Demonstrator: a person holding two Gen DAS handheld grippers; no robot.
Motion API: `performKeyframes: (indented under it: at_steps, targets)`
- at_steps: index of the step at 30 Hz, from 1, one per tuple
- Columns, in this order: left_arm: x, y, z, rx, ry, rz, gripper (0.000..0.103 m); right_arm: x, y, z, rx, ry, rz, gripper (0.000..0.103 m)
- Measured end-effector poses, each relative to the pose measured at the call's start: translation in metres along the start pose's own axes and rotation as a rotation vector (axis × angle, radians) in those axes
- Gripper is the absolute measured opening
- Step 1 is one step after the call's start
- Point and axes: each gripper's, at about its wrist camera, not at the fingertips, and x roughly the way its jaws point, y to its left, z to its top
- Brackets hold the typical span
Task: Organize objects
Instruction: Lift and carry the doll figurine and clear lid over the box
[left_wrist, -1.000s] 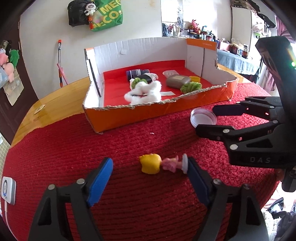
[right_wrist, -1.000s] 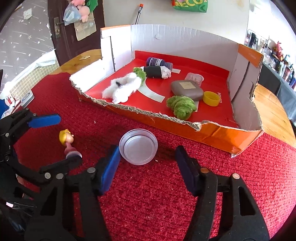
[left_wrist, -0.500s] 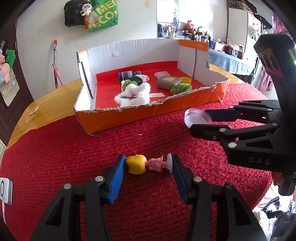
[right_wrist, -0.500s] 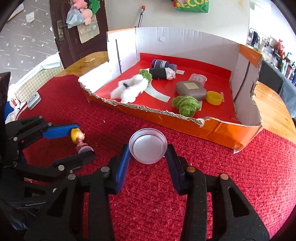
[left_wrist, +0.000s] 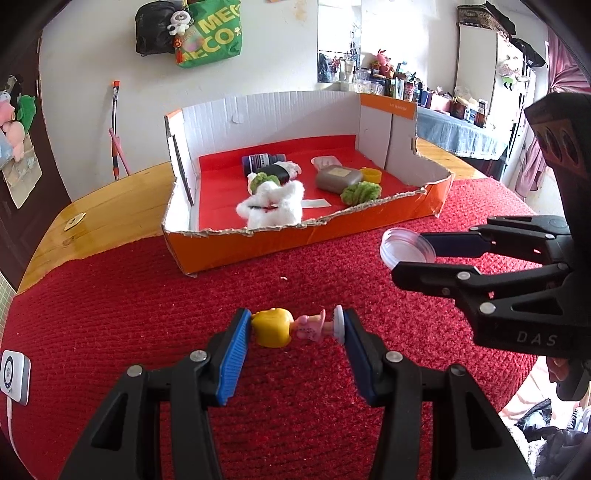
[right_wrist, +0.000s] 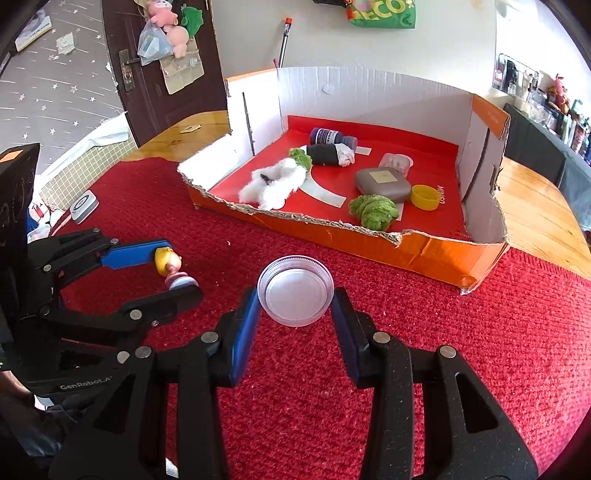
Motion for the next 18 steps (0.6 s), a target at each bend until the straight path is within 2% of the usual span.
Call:
performKeyframes:
  at_steps: [18]
  targets:
    - [-0.013, 0.002, 0.01, -0.008, -0.033, -0.018, 0.052, -0.011, 0.005, 0.002, 0.001, -0.015, 0.016, 0.038]
